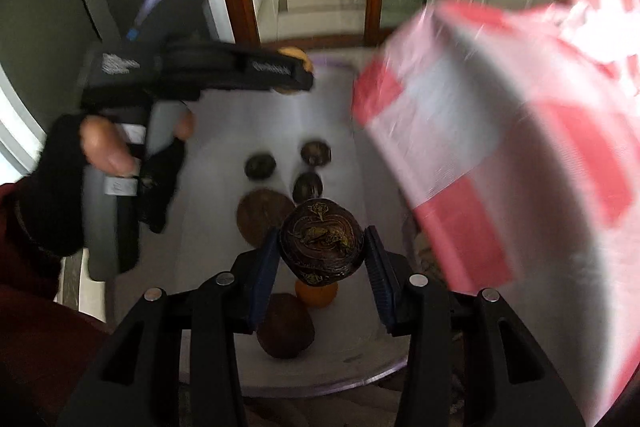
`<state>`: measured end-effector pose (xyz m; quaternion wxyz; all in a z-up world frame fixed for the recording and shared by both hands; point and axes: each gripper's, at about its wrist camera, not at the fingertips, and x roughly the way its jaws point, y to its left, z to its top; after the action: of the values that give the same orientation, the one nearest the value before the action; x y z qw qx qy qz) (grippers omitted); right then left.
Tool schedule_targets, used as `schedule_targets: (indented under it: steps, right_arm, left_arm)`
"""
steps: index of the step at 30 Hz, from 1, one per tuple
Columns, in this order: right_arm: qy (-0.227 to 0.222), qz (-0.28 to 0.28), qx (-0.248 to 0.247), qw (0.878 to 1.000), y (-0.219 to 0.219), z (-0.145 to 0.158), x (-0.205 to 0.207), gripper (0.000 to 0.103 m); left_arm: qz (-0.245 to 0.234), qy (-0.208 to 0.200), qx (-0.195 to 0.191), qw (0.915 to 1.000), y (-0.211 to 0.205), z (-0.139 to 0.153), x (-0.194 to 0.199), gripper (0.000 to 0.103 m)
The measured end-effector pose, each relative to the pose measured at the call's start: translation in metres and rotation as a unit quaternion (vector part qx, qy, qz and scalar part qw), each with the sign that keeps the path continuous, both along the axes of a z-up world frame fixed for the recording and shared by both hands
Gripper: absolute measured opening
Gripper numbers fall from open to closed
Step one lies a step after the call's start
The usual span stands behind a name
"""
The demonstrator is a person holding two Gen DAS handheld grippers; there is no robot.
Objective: Organize fruits
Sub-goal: 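Carry both fruits into the white box and open both tools, then move both tools back over the fruits on the table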
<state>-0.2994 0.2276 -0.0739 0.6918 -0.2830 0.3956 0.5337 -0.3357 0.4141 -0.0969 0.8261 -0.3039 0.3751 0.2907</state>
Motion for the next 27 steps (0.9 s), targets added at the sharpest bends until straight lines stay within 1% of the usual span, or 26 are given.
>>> schedule_targets:
  steps: [2,3,6,8,9,11,13,15,16,19,21,24,26,27]
  right_arm:
    - [0.005,-0.002,-0.035,0.999,0.013,-0.015,0.002,0.043]
    - [0.001,0.0,-0.062,0.998,0.021,-0.025,0.001,0.043]
    - [-0.012,0.013,-0.108,0.994,0.037,-0.042,-0.004,0.043]
    - [-0.022,0.026,-0.139,0.99,0.047,-0.055,-0.007,0.043]
    - [-0.027,0.034,-0.154,0.987,0.051,-0.061,-0.01,0.043]
    - [-0.04,0.042,-0.183,0.981,0.058,-0.074,-0.018,0.043]
    - [-0.042,0.046,-0.204,0.977,0.064,-0.086,-0.019,0.043]
    - [-0.039,0.043,-0.215,0.975,0.064,-0.093,-0.019,0.043]
    - [-0.033,0.04,-0.218,0.975,0.064,-0.096,-0.017,0.043]
    - [-0.022,0.033,-0.213,0.976,0.064,-0.095,-0.011,0.043]
    - [-0.023,0.035,-0.214,0.976,0.063,-0.095,-0.013,0.043]
    - [-0.025,0.034,-0.212,0.976,0.061,-0.094,-0.012,0.044]
    - [-0.017,0.035,-0.205,0.978,0.062,-0.094,-0.009,0.049]
    - [-0.016,0.037,-0.201,0.979,0.061,-0.092,-0.01,0.053]
  left_arm:
    - [0.011,0.014,-0.015,0.9997,0.007,-0.012,-0.002,0.045]
    - [0.018,0.022,-0.022,0.9994,0.011,-0.017,-0.003,0.045]
    - [0.03,0.043,-0.029,0.9982,0.019,-0.029,-0.003,0.045]
    - [0.036,0.055,-0.017,0.9977,0.021,-0.033,-0.003,0.043]
    - [0.039,0.064,0.0,0.9972,0.022,-0.033,-0.003,0.043]
    - [0.041,0.069,0.016,0.9966,0.022,-0.034,-0.002,0.043]
    - [0.037,0.07,0.026,0.9965,0.022,-0.035,-0.001,0.043]
    - [0.033,0.075,0.033,0.9961,0.021,-0.037,0.003,0.043]
    - [0.032,0.077,0.03,0.9961,0.021,-0.038,0.005,0.043]
    - [0.031,0.079,0.008,0.9963,0.024,-0.044,0.01,0.043]
    - [0.033,0.088,-0.003,0.9955,0.028,-0.049,0.012,0.044]
    - [0.04,0.087,-0.016,0.9953,0.03,-0.051,0.01,0.059]
    - [0.052,0.082,-0.017,0.9951,0.032,-0.049,0.006,0.081]
    - [0.062,0.077,-0.017,0.9949,0.033,-0.048,0.004,0.083]
